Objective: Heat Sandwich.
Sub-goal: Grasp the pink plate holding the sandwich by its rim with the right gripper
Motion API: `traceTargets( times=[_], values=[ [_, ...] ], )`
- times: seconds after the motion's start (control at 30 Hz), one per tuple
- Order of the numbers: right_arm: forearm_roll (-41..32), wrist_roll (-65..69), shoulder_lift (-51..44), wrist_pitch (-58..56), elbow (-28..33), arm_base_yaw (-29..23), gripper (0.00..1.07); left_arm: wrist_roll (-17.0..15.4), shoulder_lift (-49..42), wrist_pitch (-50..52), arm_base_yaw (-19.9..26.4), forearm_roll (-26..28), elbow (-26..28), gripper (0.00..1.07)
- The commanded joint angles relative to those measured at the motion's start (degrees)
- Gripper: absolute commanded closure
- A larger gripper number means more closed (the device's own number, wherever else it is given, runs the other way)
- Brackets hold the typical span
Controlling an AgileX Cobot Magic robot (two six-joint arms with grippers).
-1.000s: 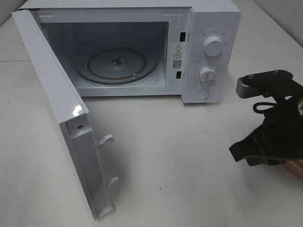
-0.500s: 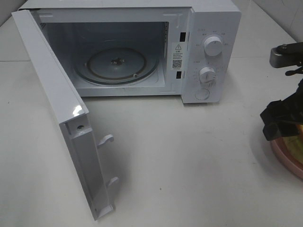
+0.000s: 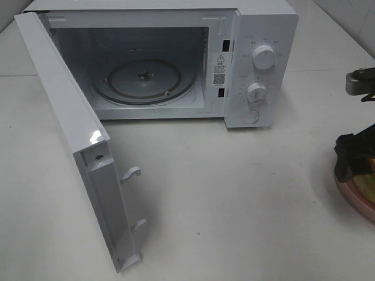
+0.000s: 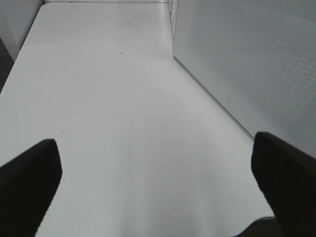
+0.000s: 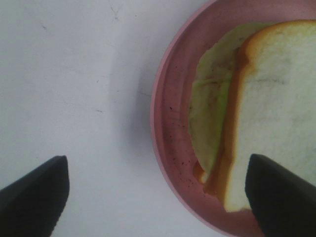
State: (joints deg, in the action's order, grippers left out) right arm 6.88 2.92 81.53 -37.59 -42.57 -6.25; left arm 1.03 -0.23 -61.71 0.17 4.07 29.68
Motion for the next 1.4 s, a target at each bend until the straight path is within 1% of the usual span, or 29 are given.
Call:
traceTargets(
  times=[0.03,0.77,1.0,1.13,1.17,1.2,1.27,1.3,1.33,1.4],
  values=[
    [0.63,-0.92,2.69,1.83,-0.52,0.29,0.17,-0.17,-0.97,0.29,-0.29,-0.17,-0.06,0.07],
    [0.63,-0.74,18.11,10.26,-0.52,0.29,0.22,-0.17,-0.97,0.29,-0.29,-0.17,-0.06,0.07],
    [0.63,-0.74,19.77,9.63,-1.26,0.29,0.25,-0.17,-0.97,0.29,-0.29,-0.17,-0.06,0.07],
    [0.63,-0.74,19.77,8.54,-1.6,0.29,0.38,-0.17,-0.97,0.29,-0.29,-0.17,-0.06,0.07],
    [0.63,-0.74,19.77,8.54,-1.6,0.29,0.38,-0.17,-0.97,0.29,-0.29,-0.17,-0.06,0.07],
    [0.63,-0.63,19.77,8.54,-1.6,0.29,0.46,-0.17,-0.97,0.29,-0.29,-0.17,-0.06,0.07],
    [0.8,0.34,19.77,8.54,-1.6,0.29,0.58,-0.17,-0.97,0.29,-0.29,-0.17,-0.06,0.07],
    [0.8,0.34,19.77,8.54,-1.6,0.29,0.58,-0.17,-0.97,0.29,-0.29,-0.17,-0.06,0.07],
    [1.2,1.03,19.77,8.54,-1.6,0.29,0.73,-0.17,-0.97,0.29,-0.29,-0.17,-0.06,0.07],
    [2.29,1.2,19.77,8.25,-1.6,0.29,0.89,-0.17,-0.97,0.29,-0.29,-0.17,-0.06,0.07]
  ],
)
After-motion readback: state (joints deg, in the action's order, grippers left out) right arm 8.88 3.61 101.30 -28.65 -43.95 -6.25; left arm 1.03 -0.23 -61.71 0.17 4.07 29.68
